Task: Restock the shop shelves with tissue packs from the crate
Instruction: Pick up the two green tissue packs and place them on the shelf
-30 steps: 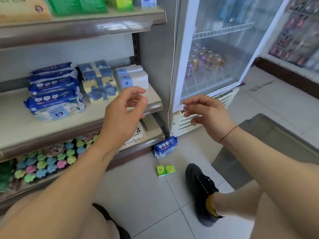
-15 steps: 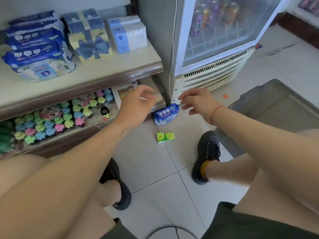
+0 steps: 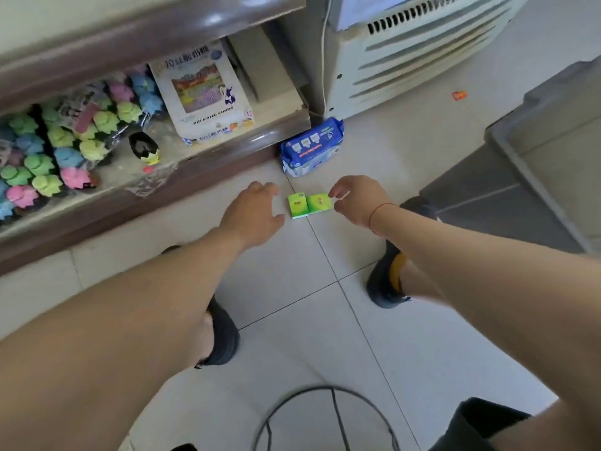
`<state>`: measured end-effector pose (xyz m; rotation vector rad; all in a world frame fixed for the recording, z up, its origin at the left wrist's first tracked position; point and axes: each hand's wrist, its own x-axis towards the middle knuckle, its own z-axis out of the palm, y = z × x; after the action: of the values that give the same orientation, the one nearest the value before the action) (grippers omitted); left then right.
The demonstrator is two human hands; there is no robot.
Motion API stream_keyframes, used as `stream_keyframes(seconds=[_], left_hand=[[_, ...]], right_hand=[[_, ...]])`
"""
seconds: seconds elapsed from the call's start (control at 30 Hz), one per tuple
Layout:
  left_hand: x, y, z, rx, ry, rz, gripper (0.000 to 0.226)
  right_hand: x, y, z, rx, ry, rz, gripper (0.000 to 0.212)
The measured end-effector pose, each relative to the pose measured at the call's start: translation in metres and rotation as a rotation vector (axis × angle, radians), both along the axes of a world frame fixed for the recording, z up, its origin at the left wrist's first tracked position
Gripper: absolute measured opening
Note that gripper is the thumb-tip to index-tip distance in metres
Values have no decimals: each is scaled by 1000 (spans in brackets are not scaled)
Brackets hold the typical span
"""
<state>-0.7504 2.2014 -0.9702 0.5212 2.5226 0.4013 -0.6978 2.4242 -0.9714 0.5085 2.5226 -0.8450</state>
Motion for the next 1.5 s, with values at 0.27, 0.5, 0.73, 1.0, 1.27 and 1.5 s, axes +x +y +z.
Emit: stream_keyframes(seconds=[0.27,0.5,0.73,1.0,1.27,1.5], left_hand=[[-15,43,-99,-37,-17,-61,58],[-34,67,-166,-180,63,-143,73],[-34,71,-171,-86,-63,66,63],[-46,48,-59,286,-156,230,50],[-16,1,137,536,-1,266,50],[-1,-58,339,667,308,253,25]], right_hand=[[-16,-1,-101,143,25,132,39],[-41,3,-164,311,-1,379,50],[-35,-1,-175,245,-64,217,45],[-50,20,-56,-69,48,-16,63],[-38,-11,149,-544,456,-66,36],[-38,-40,336,-773,848,27,50]])
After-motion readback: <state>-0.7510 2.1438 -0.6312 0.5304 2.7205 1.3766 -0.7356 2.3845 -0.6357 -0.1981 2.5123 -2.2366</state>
